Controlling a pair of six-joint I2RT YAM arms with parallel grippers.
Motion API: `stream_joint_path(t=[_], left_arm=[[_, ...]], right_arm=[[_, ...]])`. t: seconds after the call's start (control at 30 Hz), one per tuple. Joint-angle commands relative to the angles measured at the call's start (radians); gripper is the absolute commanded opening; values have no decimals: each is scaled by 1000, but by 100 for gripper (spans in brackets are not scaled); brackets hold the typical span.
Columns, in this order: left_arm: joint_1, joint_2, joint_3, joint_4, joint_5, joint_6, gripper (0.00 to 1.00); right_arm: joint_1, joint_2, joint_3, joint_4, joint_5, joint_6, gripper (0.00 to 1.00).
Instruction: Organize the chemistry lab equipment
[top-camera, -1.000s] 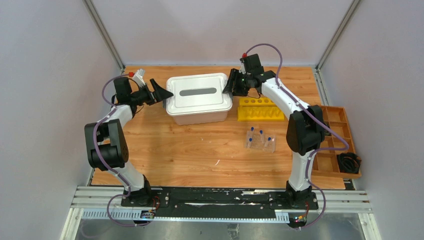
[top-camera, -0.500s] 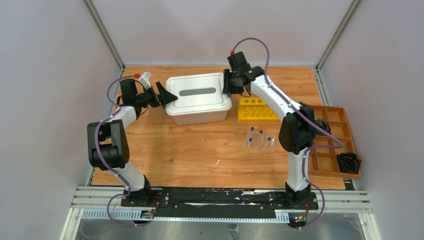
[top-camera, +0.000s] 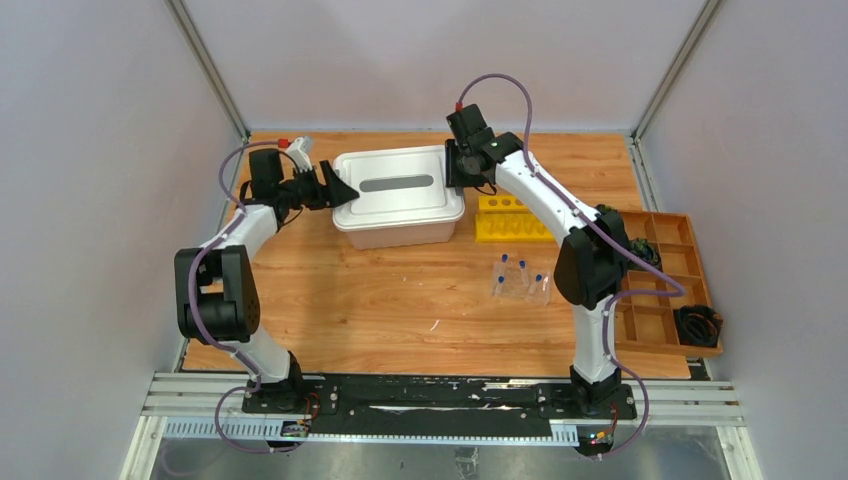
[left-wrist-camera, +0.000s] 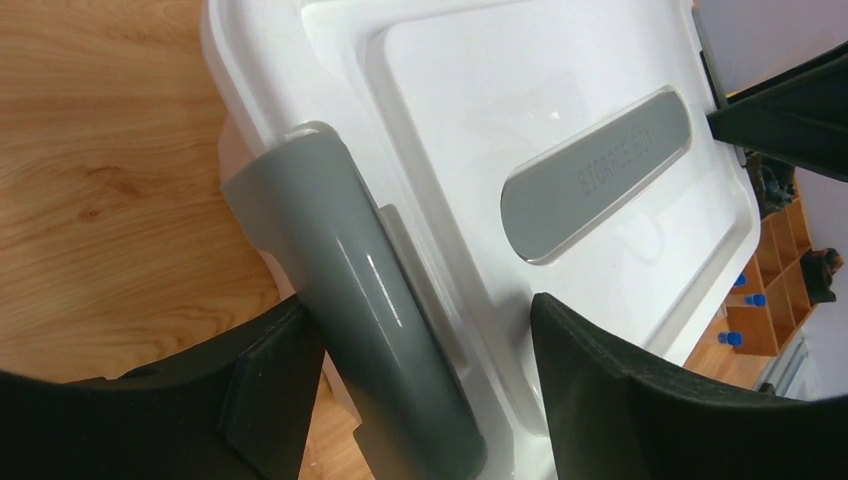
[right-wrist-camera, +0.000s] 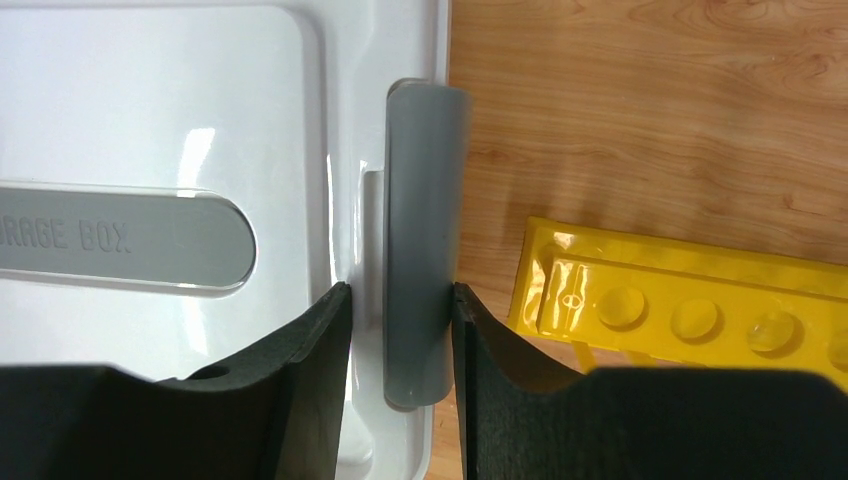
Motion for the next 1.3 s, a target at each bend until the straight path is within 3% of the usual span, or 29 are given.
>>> stream_joint_path(t=[0.0,0.1,0.2,0.3,0.37,0.43,0.47,0.63,0.8,1.03,1.2,1.27], left_arm=[[-34,-33,53,-135,-80,199,59],[-33,-38,61,-155,-99,221,60],[-34,-45,89,-184,-116,221,77],[-33,-51,176,-286,-141,253,98],[-33,-63,235,-367,-178,287,100],[-31,-84,277,-424,-221,338,100],[-32,-94,298,-463,-248,359,100],[-31,-149,395,-646,-376,475,100],[-32,-367,183,-614,-462,509,100],[-32,-668,-190,-462,-451,538,100],[-32,-752,-370,-265,-461,502,100],[-32,-734,-428,-187,-475,479,100]], right_arm=[[28,44,13,-53,-1,-18,40],[26,45,16,-53,-2,-20,41],[25,41,49,-59,17,-35,49],[10,13,96,-86,20,-46,64],[-4,-18,110,-89,9,-53,75],[-16,-51,117,-91,4,-63,94],[-19,-68,120,-93,2,-68,97],[-28,-198,47,-95,12,-90,100],[-28,-488,-320,54,118,-113,100],[-44,-930,-889,240,399,-74,100],[-53,-1163,-1199,392,593,-99,99],[-68,-1206,-1307,505,639,-179,99]])
